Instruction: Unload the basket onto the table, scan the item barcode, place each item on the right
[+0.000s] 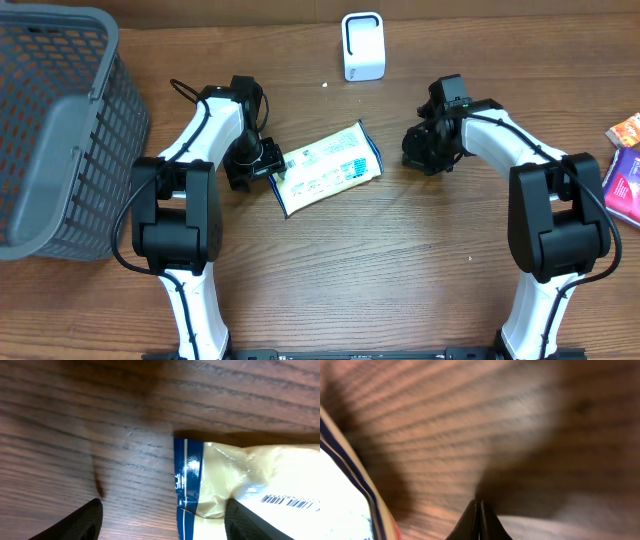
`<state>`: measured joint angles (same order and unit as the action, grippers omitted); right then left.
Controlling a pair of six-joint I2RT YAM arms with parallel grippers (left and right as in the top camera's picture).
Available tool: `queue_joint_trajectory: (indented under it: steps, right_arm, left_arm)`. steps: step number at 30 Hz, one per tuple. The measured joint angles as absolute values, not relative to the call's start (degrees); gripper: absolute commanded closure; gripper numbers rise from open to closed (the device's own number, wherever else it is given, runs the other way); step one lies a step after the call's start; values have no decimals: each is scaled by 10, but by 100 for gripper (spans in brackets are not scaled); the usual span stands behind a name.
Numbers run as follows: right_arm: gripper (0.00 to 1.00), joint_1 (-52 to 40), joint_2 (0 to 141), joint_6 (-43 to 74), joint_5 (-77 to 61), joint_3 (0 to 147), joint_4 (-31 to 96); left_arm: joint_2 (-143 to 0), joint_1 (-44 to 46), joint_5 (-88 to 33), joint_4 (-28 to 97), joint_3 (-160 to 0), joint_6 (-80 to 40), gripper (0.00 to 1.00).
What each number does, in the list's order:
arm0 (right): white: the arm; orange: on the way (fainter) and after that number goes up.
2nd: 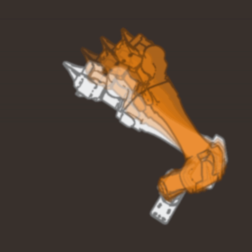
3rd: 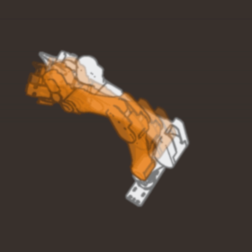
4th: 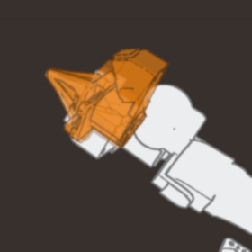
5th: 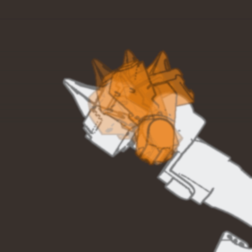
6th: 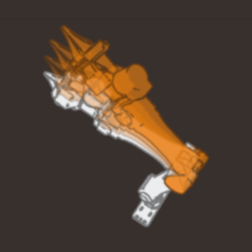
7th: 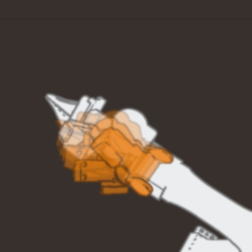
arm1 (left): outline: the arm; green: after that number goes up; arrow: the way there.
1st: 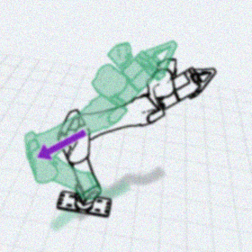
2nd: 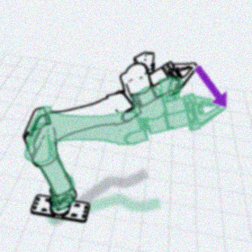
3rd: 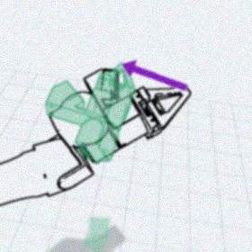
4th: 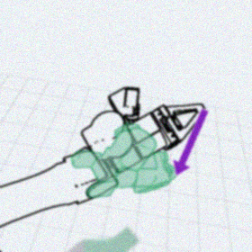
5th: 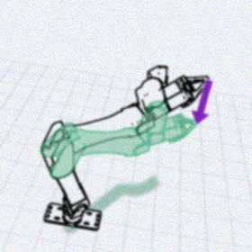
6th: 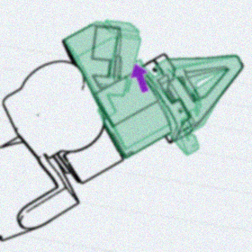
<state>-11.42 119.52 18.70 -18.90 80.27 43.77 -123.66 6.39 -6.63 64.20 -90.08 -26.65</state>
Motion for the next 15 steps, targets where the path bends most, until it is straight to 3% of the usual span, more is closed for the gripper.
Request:
queue_joint_trajectory:
  steps: [2, 6, 8, 11, 15]
  right_arm:
    - [92, -112, 1195, 190, -189, 812, 461]
    - [50, -111, 1195, 158, -241, 839, 461]
    - [36, -112, 1194, 136, -283, 851, 434]
    - [28, -118, 1192, 114, -309, 857, 395]
    - [29, -137, 1193, 105, -312, 857, 382]
  left_arm:
    - [-1237, 64, -63, 647, -903, -266, 33]
    - [-1237, 64, -58, 647, -904, -252, 32]
    - [-1237, 64, -57, 647, -905, -249, 32]
    - [-1237, 64, -57, 647, -905, -246, 31]
    - [-1237, 64, -57, 647, -905, -242, 31]
